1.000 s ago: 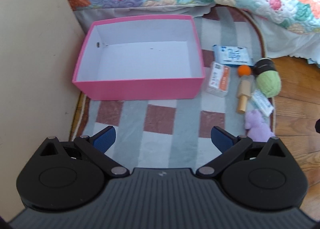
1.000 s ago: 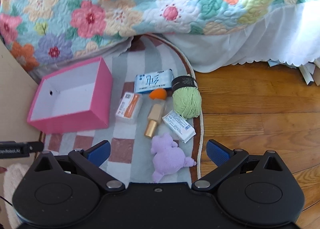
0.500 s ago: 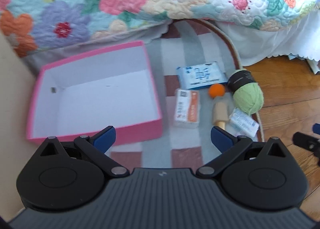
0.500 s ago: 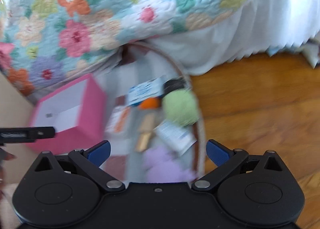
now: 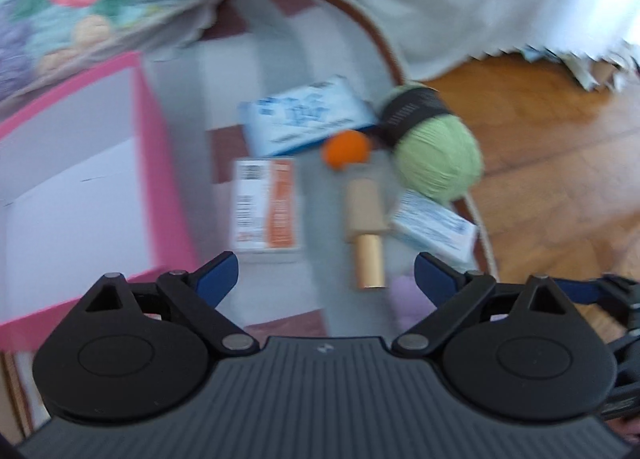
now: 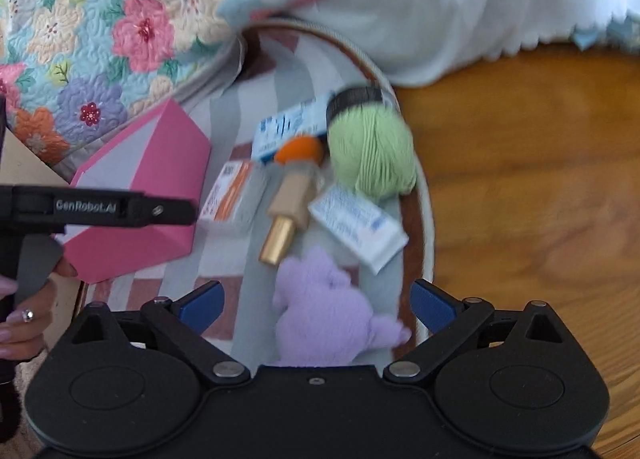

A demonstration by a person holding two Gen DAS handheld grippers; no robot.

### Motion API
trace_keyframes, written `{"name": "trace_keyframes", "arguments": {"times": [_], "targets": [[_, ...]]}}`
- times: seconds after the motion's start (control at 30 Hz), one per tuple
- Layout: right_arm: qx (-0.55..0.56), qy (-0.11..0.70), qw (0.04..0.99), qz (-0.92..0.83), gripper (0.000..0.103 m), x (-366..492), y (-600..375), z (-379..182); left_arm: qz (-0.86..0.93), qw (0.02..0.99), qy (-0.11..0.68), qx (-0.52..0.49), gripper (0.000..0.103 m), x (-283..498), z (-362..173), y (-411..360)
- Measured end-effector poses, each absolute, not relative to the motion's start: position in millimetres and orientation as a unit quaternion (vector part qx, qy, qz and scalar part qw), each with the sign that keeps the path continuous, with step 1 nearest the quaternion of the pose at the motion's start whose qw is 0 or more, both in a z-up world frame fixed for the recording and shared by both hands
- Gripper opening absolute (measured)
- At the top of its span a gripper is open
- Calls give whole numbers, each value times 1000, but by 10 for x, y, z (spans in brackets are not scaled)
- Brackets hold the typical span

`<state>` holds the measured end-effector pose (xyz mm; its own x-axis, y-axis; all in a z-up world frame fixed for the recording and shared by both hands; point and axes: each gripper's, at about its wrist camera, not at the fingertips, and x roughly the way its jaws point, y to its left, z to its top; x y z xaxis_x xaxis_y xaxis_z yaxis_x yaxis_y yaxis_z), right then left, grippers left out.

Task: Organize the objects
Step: 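Move the left tool to the purple plush toy and close on it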

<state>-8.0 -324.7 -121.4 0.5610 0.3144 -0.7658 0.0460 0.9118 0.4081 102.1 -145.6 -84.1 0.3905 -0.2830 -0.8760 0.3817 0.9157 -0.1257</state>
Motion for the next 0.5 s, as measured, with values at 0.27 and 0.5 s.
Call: {"name": "trace_keyframes", "arguments": {"times": [0.27, 0.5], "targets": [[241, 491, 831, 99, 100, -134, -3206, -1575, -286, 807, 510, 78, 77, 999, -1088, -1832], [288, 515, 795, 139, 95, -184, -3106, -1751, -355, 767, 527, 92, 59, 980, -1259, -2054]]}}
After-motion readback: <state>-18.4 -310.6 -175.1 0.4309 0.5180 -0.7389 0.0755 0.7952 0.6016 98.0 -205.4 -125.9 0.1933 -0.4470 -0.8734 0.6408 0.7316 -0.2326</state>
